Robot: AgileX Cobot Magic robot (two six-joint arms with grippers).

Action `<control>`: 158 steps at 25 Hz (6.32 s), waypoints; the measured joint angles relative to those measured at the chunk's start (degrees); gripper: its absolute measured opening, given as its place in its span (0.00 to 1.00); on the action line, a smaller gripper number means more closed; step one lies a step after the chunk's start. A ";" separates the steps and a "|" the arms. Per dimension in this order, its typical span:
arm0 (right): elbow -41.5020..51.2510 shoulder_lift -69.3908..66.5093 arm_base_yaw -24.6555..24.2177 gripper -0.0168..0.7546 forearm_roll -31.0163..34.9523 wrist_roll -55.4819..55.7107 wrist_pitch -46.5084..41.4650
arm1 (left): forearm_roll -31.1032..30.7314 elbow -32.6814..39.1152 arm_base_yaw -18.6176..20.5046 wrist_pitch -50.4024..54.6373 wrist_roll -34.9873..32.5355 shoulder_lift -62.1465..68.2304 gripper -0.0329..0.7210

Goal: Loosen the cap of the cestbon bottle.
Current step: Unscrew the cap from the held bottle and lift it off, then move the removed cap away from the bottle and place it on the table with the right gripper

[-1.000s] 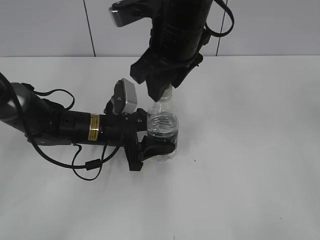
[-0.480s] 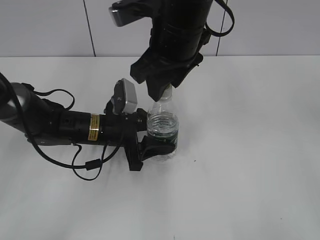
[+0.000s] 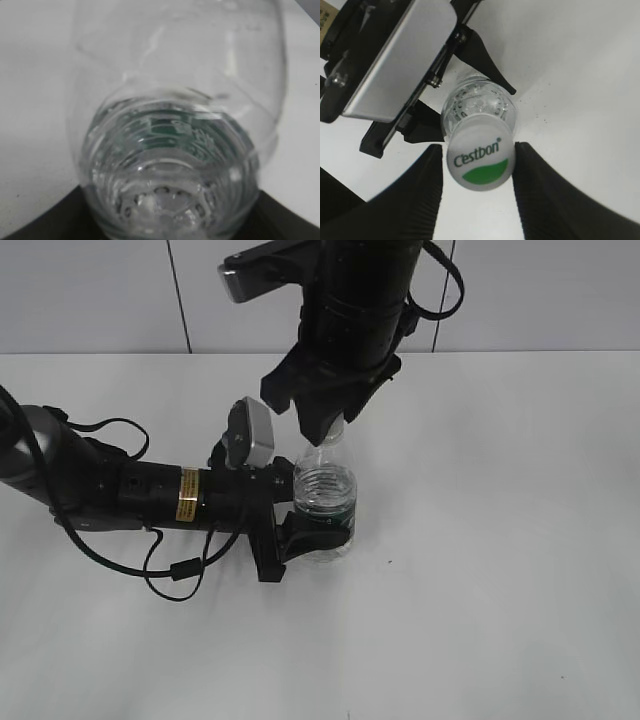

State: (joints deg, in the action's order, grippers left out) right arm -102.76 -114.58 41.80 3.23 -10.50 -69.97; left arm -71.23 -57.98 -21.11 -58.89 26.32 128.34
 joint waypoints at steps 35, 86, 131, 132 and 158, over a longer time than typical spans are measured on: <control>-0.54 0.00 0.00 0.41 0.01 -91.17 3.96 | 0.39 0.00 0.05 -0.21 0.25 0.00 0.59; -0.73 3.22 0.46 0.41 -3.23 -90.49 0.63 | 0.20 0.00 0.04 0.36 0.20 0.00 0.59; 15.66 3.46 -26.00 0.41 4.83 -3.35 4.29 | 0.26 0.00 0.04 0.36 0.20 0.00 0.59; 17.87 3.46 -26.20 0.41 4.97 -3.35 5.95 | 0.31 0.00 0.04 0.36 0.20 0.00 0.59; 36.39 0.34 -26.20 0.41 11.35 -9.38 38.92 | 13.25 0.00 0.04 0.85 -5.41 0.05 0.59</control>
State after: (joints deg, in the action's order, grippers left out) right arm -66.37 -114.24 15.61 14.59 -19.88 -31.06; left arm -57.98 -57.98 -21.07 -58.04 20.91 128.38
